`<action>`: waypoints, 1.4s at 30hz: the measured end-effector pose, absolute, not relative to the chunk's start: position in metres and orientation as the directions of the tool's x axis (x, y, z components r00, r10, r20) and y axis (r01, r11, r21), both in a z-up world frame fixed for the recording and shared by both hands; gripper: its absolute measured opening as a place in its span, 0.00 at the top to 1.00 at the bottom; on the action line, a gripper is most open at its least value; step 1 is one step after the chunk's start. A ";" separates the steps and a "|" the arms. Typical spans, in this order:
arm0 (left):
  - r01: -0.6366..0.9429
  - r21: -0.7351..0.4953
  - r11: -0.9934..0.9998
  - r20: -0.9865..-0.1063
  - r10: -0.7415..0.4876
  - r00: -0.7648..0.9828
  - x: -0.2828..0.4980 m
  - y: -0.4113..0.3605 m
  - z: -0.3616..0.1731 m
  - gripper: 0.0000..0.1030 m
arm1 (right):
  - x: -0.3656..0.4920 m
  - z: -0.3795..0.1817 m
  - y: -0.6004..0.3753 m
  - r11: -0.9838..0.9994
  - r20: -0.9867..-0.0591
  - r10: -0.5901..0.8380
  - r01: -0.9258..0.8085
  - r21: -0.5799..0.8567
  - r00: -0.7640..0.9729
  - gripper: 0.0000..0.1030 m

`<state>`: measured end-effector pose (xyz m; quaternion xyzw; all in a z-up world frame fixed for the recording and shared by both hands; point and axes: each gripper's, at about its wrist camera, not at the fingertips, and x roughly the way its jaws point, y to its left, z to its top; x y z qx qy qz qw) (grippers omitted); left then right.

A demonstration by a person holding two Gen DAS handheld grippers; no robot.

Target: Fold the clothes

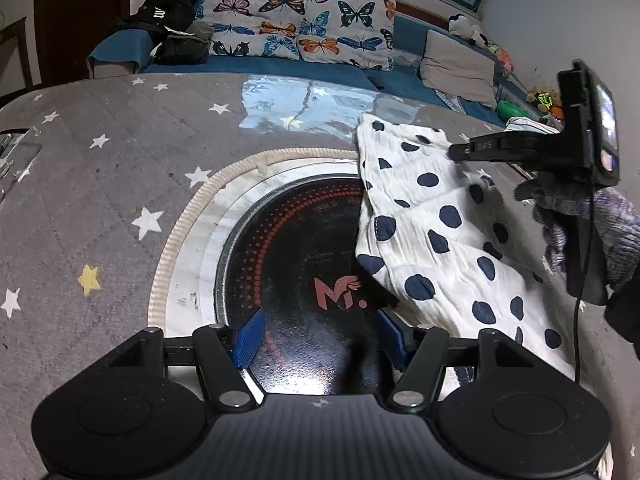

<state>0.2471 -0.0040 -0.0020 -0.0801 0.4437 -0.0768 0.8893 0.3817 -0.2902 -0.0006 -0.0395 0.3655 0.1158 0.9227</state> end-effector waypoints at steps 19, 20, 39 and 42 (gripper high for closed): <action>0.108 -0.245 0.964 -0.757 -0.259 0.600 0.249 -0.032 -0.002 0.38 | 0.320 0.083 -0.383 0.993 -0.540 -0.046 -0.020 -0.116 0.840 0.98; 0.114 -0.244 0.963 -0.756 -0.263 0.600 0.250 -0.035 -0.001 0.38 | 0.315 0.085 -0.388 0.991 -0.536 -0.063 -0.010 -0.132 0.842 0.98; 0.317 -0.276 0.907 -0.707 -0.415 0.572 0.252 -0.100 0.007 0.94 | 0.255 0.040 -0.409 0.992 -0.701 0.068 -0.125 -0.030 0.710 0.61; 0.402 -0.291 0.868 -0.672 -0.485 0.561 0.234 -0.113 0.019 0.95 | 0.250 0.028 -0.400 0.988 -0.718 0.106 -0.152 0.000 0.688 0.60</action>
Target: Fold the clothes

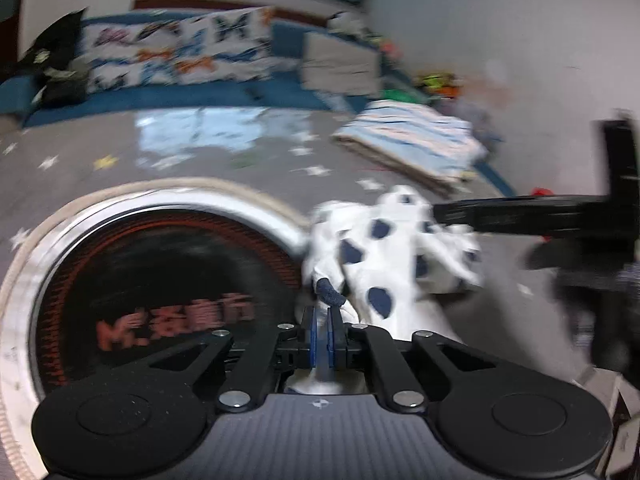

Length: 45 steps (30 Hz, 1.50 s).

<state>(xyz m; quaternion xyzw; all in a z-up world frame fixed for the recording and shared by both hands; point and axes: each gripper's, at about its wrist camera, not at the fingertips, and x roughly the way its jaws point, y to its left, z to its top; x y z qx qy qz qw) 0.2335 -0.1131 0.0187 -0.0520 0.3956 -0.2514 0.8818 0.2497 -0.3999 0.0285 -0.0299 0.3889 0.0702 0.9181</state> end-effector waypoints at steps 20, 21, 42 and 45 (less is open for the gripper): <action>0.447 -0.245 0.860 -0.627 -0.492 0.604 0.233 -0.136 0.056 0.29 | 0.228 0.000 -0.405 0.979 -0.745 0.185 -0.183 0.086 0.642 0.47; 0.416 -0.235 0.879 -0.632 -0.463 0.621 0.242 -0.133 0.056 0.28 | 0.227 0.001 -0.407 0.979 -0.740 0.190 -0.181 0.094 0.645 0.43; 0.299 -0.430 0.852 -0.711 -0.524 0.469 0.325 -0.135 0.002 0.92 | 0.226 -0.007 -0.428 0.972 -0.709 0.233 -0.152 0.177 0.666 0.01; 0.295 -0.390 0.872 -0.697 -0.489 0.524 0.324 -0.123 0.012 0.93 | 0.227 -0.008 -0.428 0.972 -0.710 0.236 -0.152 0.182 0.663 0.00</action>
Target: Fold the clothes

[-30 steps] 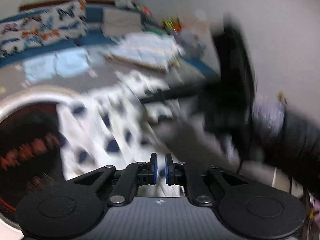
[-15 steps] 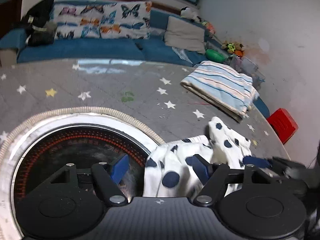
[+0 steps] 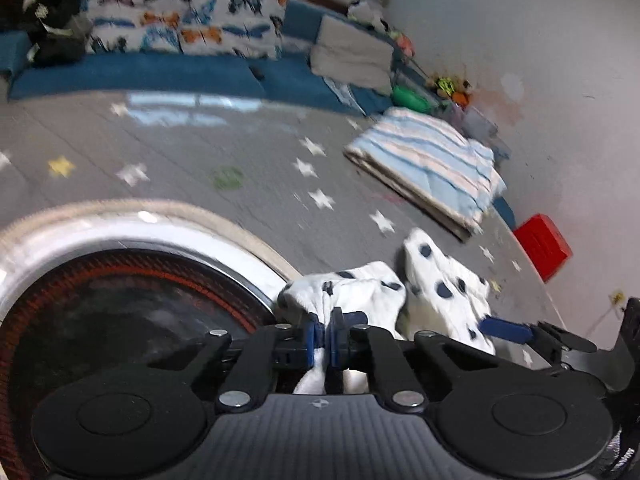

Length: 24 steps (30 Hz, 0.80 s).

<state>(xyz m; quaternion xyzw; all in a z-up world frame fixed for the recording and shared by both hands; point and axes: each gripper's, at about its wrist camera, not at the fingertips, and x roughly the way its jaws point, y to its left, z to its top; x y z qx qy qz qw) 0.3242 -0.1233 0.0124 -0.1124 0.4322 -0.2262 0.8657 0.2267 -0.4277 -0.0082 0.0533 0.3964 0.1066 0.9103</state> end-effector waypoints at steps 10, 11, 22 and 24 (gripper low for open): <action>0.159 -0.262 0.952 -0.656 -0.297 0.694 0.344 -0.047 0.040 0.93 | 0.234 -0.015 -0.415 0.977 -0.732 0.212 -0.165 0.137 0.647 0.00; 0.142 -0.256 0.956 -0.656 -0.280 0.701 0.347 -0.038 0.039 0.93 | 0.234 -0.015 -0.414 0.977 -0.732 0.210 -0.167 0.132 0.648 0.00; -0.023 -0.117 0.993 -0.721 -0.070 0.690 0.369 0.036 0.010 0.89 | 0.237 -0.018 -0.405 0.981 -0.748 0.171 -0.179 0.072 0.641 0.00; -0.037 -0.115 0.993 -0.724 -0.058 0.688 0.369 0.044 0.005 0.87 | 0.237 -0.019 -0.403 0.982 -0.748 0.164 -0.178 0.063 0.643 0.00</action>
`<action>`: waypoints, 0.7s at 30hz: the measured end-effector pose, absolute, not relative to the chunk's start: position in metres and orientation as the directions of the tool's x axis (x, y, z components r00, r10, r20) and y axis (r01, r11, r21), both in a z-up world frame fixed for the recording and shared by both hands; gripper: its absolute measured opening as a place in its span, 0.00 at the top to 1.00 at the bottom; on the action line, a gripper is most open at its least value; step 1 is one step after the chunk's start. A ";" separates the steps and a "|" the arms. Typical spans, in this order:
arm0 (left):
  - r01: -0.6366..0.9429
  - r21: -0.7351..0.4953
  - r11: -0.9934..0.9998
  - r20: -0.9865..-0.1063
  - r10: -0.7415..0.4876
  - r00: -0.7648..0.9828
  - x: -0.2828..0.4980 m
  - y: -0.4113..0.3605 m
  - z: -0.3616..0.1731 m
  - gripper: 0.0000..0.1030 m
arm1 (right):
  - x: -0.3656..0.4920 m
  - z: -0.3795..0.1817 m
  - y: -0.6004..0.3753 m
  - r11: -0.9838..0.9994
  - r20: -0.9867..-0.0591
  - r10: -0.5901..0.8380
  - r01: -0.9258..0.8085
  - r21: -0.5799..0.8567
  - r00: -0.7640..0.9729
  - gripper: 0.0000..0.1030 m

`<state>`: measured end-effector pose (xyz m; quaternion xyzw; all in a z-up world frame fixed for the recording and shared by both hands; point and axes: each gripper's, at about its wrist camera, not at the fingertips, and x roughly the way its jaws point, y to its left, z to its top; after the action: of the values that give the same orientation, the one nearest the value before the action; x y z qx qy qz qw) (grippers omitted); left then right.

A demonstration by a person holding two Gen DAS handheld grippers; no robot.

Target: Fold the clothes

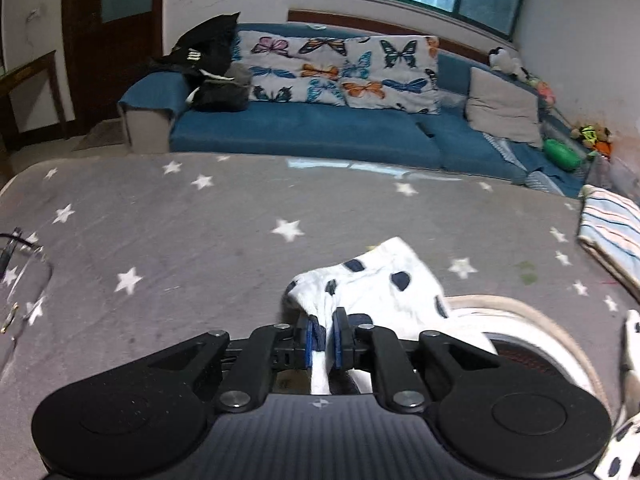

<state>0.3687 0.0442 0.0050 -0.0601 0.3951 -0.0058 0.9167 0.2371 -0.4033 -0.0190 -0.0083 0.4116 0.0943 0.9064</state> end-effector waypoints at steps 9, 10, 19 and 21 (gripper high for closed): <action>-0.083 -0.145 0.986 -0.712 -0.046 0.701 0.367 0.068 0.007 0.50 | 0.236 -0.021 -0.400 0.984 -0.750 0.146 -0.171 0.044 0.646 0.00; -0.083 -0.145 0.986 -0.715 -0.046 0.698 0.369 0.068 0.006 0.47 | 0.236 -0.021 -0.400 0.984 -0.749 0.147 -0.171 0.046 0.646 0.00; -0.098 -0.161 0.982 -0.724 -0.050 0.688 0.392 0.062 -0.009 0.47 | 0.230 -0.023 -0.402 0.982 -0.717 0.161 -0.182 0.048 0.678 0.00; -0.077 -0.142 0.987 -0.720 -0.050 0.692 0.394 0.057 -0.010 0.50 | 0.228 -0.025 -0.401 0.982 -0.704 0.160 -0.183 0.044 0.691 0.00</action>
<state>0.3937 0.0572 -0.0095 -0.0808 0.3925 0.0076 0.9161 0.2281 -0.4010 -0.0249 -0.0148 0.3815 0.0932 0.9195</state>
